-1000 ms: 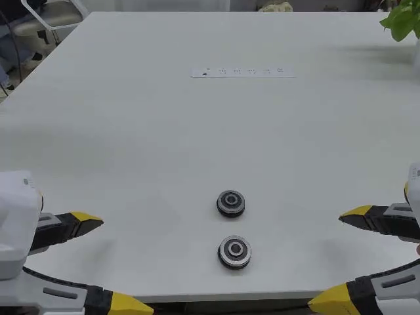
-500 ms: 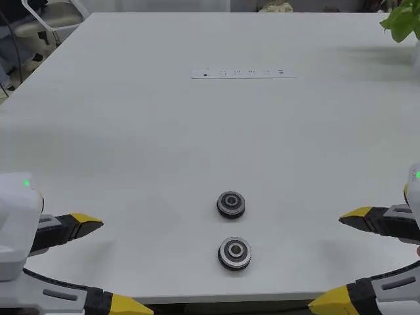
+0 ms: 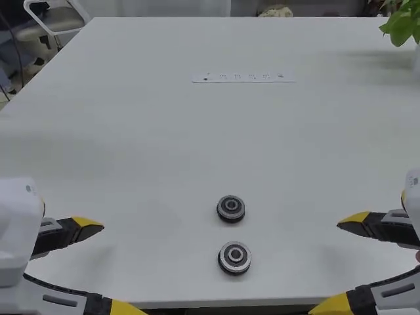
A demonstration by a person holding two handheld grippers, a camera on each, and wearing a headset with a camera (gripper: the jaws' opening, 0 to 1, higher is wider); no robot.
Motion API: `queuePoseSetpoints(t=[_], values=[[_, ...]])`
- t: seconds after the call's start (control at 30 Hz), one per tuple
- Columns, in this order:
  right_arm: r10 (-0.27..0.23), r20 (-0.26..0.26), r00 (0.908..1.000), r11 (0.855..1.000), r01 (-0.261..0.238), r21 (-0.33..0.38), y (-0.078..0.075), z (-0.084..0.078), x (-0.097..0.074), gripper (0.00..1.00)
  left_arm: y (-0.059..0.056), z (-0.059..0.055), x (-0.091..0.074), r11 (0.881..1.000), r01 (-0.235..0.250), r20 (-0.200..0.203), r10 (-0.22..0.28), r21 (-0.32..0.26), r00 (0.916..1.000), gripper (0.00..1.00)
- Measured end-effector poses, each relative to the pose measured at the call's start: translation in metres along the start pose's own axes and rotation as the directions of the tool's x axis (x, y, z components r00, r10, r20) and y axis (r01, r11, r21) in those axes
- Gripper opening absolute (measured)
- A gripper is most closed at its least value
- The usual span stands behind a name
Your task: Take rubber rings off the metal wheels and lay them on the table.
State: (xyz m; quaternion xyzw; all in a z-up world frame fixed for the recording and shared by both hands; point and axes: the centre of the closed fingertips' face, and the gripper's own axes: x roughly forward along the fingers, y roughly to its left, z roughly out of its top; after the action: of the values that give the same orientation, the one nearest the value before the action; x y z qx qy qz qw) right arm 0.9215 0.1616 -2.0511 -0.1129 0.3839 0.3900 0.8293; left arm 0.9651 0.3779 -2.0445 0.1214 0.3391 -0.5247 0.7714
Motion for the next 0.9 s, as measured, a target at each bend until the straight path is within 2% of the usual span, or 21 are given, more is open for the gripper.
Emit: queuePoseSetpoints(t=[0.2, 0.37, 0.53, 0.63, 0.7, 0.73, 0.8, 0.9], values=[[0.001, 0.003, 1.0000, 1.000, -0.001, -0.007, 0.000, 0.001, 0.000, 0.85, -0.001, 0.000, 0.000, 1.000, 0.003, -0.003, -0.003, 0.013, 1.0000, 0.92], [0.008, 0.019, 0.9998, 1.000, -0.007, -0.012, 0.002, 0.005, -0.001, 0.84, -0.006, 0.004, 0.000, 0.999, 0.034, 0.011, -0.035, 0.031, 0.9993, 0.88], [0.011, 0.050, 0.9987, 1.000, -0.011, -0.003, 0.002, 0.010, -0.002, 0.84, -0.008, 0.006, -0.001, 0.998, 0.040, 0.013, -0.040, 0.045, 0.9991, 0.89], [0.020, 0.082, 0.9965, 1.000, -0.020, 0.002, 0.004, 0.017, -0.005, 0.83, -0.012, 0.014, -0.005, 0.996, 0.044, 0.034, -0.047, 0.082, 0.9983, 0.89], [0.020, 0.099, 0.9949, 1.000, -0.021, 0.013, 0.004, 0.020, -0.006, 0.82, -0.012, 0.015, -0.005, 0.996, 0.046, 0.026, -0.048, 0.077, 0.9985, 0.90], [0.017, 0.100, 0.9949, 1.000, -0.018, 0.015, 0.003, 0.020, -0.007, 0.82, -0.015, 0.015, -0.006, 0.995, 0.053, 0.018, -0.055, 0.082, 0.9983, 0.90], [0.006, 0.099, 0.9951, 1.000, -0.007, 0.010, 0.002, 0.021, -0.007, 0.81, -0.019, 0.019, -0.007, 0.990, 0.063, 0.027, -0.067, 0.124, 0.9974, 0.90], [0.006, 0.089, 0.9960, 1.000, -0.006, 0.000, 0.002, 0.022, -0.009, 0.81, -0.020, 0.021, -0.009, 0.990, 0.065, 0.034, -0.070, 0.122, 0.9970, 0.90]])
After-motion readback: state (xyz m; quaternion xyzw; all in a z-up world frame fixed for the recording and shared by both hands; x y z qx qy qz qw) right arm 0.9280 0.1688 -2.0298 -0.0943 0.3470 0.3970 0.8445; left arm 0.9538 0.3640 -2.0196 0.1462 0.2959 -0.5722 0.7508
